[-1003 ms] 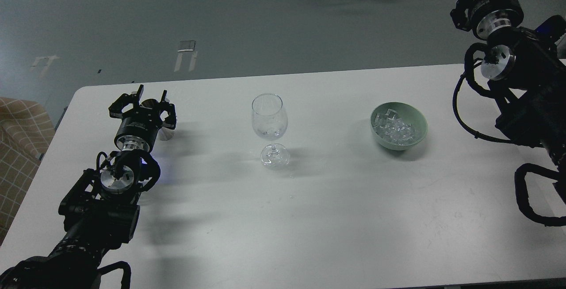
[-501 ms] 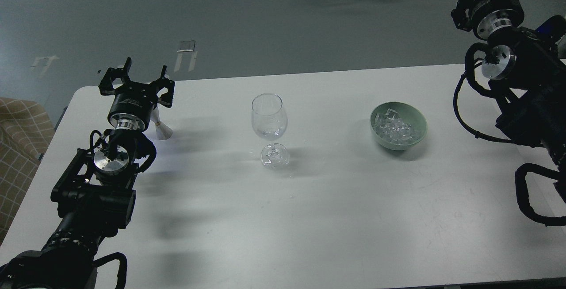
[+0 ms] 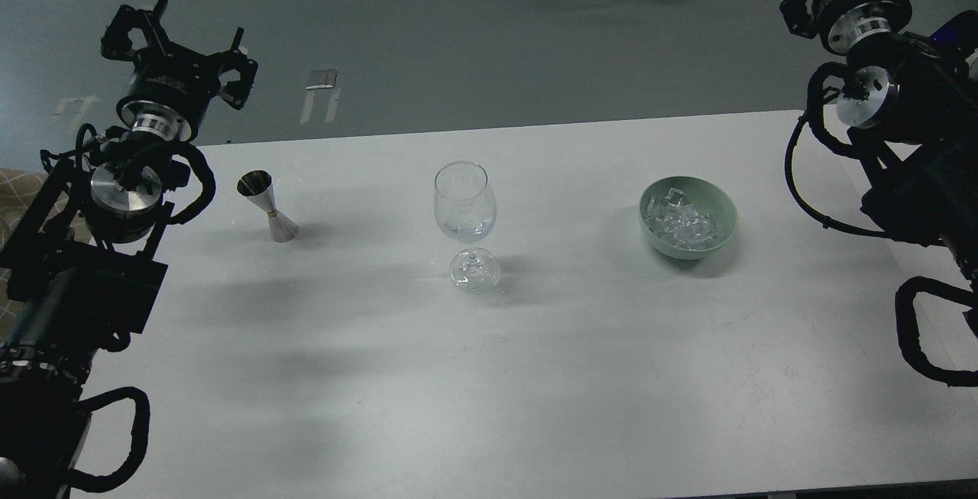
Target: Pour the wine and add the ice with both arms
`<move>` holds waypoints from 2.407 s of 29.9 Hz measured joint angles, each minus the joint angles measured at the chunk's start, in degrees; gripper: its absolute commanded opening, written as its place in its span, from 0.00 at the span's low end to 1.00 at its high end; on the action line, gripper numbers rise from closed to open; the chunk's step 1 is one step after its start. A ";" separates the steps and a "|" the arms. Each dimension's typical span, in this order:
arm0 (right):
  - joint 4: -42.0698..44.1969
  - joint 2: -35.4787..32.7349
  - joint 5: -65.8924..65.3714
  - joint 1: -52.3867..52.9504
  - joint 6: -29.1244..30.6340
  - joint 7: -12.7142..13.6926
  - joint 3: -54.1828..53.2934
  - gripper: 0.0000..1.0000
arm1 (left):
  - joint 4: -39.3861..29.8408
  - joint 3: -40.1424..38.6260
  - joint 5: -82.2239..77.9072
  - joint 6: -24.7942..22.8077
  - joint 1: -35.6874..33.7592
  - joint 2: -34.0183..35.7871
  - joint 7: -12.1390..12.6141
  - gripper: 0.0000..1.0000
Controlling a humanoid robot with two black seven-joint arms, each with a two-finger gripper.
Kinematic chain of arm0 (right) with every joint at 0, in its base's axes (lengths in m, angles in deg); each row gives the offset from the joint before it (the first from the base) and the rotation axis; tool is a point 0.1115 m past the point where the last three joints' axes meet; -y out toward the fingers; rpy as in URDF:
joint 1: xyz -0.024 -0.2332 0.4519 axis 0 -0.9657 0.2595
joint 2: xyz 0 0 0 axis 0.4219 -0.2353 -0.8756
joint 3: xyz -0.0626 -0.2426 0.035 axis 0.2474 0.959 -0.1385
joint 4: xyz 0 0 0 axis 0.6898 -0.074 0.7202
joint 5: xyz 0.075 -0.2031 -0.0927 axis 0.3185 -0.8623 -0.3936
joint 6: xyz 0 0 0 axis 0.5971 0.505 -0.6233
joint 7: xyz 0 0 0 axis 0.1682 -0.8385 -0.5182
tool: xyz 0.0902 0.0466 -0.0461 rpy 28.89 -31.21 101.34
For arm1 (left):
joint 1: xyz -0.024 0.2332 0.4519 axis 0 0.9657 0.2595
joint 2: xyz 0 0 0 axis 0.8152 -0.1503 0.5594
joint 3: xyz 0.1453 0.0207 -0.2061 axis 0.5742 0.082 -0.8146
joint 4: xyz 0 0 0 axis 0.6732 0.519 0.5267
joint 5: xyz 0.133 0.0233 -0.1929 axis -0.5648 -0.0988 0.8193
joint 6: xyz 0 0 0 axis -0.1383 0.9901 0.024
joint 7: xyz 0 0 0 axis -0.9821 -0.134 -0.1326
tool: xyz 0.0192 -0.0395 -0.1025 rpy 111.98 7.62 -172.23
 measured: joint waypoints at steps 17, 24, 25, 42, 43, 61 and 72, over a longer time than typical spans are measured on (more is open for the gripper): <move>-3.68 2.11 -0.17 7.43 2.86 -0.69 4.94 1.00 | 2.36 11.47 -4.60 1.98 -9.38 -3.96 -3.01 0.88; -3.89 1.89 -0.11 7.64 5.40 -0.69 7.56 1.00 | 1.91 11.50 -3.85 -2.28 -8.75 -3.98 -5.99 0.98; -3.92 1.95 -0.10 7.65 5.66 -0.69 7.57 1.00 | 1.91 11.50 -3.85 -2.43 -8.43 -4.03 -6.64 0.98; -4.13 1.08 0.55 7.31 5.52 0.12 5.96 1.00 | 2.12 12.11 -3.38 -7.88 -6.35 -3.77 -10.22 0.98; -4.17 0.66 0.59 6.96 5.65 0.07 5.68 1.00 | 2.05 12.17 -3.44 -8.10 -6.53 -3.74 -10.18 0.98; -3.61 1.99 0.44 3.33 5.69 -0.61 5.20 1.00 | 2.69 13.12 -4.71 -7.12 -7.36 -3.20 -10.04 0.98; -3.57 3.40 0.41 3.86 5.31 -0.61 5.13 1.00 | 1.95 13.03 -4.92 -7.71 -7.15 -3.36 -10.13 0.98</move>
